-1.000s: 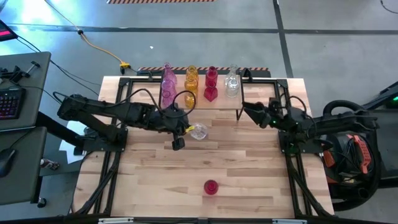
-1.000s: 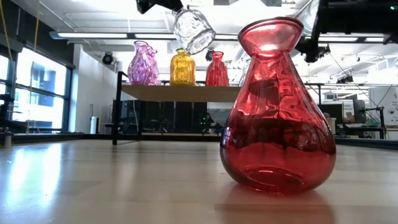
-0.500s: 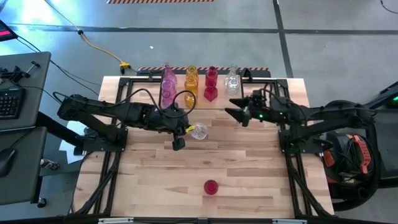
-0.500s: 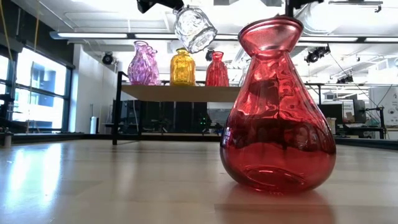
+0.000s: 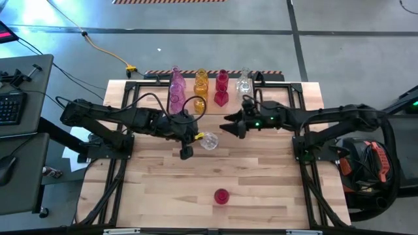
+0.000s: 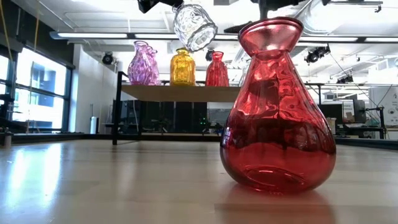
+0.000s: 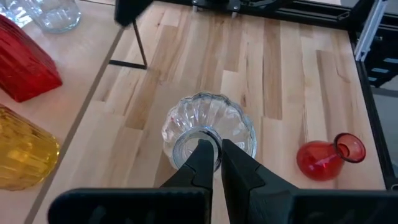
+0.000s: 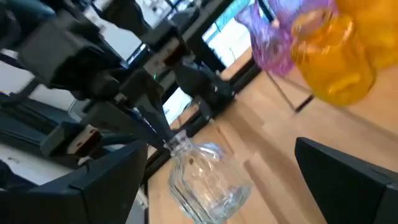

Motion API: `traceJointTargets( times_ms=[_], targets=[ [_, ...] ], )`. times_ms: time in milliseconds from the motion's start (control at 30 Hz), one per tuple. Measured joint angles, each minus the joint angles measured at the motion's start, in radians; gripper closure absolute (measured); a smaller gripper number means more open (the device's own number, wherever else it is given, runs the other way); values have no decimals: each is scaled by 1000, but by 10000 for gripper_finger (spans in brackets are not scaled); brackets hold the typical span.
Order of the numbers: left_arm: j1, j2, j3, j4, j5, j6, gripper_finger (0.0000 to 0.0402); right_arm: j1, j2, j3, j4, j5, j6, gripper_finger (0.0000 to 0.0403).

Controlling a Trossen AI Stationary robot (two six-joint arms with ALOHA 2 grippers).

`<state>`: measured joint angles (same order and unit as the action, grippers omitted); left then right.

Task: Sort vases onto shelf
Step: Put the transparent vase on the shelf and align it with the other transparent vases

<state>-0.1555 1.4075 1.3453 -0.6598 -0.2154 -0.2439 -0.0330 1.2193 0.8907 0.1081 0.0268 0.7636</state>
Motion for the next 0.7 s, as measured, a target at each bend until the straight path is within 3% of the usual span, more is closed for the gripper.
traceJointTargets(
  times_ms=[300, 433, 700],
  targets=[
    [0, 0, 0, -1, 28, 13, 399, 1, 47, 7, 26, -76, 169, 13],
    [0, 0, 0, -1, 34, 21, 399, 1, 46, 7, 46, -109, 118, 13],
    [0, 0, 0, -1, 59, 22, 399, 38, 46, 7, -2, -78, 42, 13]
  ],
)
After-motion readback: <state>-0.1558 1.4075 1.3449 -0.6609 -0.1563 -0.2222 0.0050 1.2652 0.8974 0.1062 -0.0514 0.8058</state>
